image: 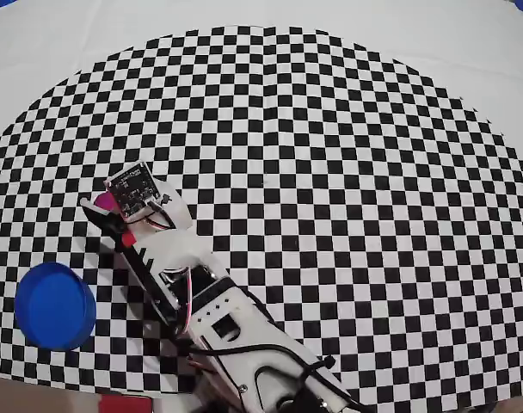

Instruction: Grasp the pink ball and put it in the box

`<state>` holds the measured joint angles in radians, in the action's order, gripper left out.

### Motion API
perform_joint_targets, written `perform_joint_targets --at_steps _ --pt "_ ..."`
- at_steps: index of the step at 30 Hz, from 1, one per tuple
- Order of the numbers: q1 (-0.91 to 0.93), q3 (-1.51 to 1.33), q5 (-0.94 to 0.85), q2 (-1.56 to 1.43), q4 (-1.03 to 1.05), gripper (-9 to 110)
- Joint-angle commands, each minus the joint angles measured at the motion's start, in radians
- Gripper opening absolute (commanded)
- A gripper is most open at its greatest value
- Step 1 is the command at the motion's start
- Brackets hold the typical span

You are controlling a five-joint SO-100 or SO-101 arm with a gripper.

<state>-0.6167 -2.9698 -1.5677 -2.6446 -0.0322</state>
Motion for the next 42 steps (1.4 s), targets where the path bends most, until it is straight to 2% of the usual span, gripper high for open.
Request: perform_joint_targets --at_steps 1,42 --pt "-0.017 0.071 -0.006 0.048 -0.017 27" --pt "-0.025 0.336 -0.008 0.552 -0.077 30"
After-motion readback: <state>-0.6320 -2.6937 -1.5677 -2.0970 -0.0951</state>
